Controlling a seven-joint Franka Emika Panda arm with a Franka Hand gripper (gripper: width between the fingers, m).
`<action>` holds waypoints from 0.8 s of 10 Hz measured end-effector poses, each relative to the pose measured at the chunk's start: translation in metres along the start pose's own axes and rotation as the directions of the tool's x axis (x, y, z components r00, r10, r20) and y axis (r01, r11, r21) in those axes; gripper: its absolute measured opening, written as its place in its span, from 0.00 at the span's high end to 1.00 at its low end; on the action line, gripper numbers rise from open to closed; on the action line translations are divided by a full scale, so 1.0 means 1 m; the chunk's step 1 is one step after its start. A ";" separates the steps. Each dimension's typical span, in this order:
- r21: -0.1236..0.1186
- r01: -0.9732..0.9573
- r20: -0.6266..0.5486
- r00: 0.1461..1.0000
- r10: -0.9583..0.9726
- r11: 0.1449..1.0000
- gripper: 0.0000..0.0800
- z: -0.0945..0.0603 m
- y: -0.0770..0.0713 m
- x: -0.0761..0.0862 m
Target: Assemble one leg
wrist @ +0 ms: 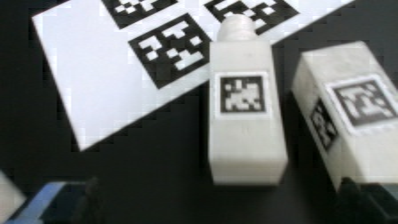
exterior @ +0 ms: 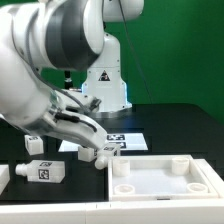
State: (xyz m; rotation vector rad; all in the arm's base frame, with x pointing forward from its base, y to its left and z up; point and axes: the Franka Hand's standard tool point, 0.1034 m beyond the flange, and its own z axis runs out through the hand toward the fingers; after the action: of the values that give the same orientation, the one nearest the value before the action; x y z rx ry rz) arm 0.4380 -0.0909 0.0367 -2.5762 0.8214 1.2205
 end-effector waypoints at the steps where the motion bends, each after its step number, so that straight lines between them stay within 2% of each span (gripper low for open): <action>1: -0.006 0.001 0.017 1.000 -0.001 1.000 0.19 0.010 -0.001 -0.003; 6: -0.019 -0.002 0.023 1.000 0.002 1.000 0.19 0.032 -0.002 0.002; 8: -0.020 0.001 0.023 1.000 -0.001 1.000 0.19 0.033 -0.002 0.003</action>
Offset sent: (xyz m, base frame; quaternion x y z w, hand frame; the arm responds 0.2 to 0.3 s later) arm -0.0186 0.0112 -0.0170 -0.0175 0.0128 0.0067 0.9997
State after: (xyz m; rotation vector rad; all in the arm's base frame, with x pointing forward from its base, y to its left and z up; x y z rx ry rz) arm 0.4182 -0.0777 0.0129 -2.5732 0.8070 1.2618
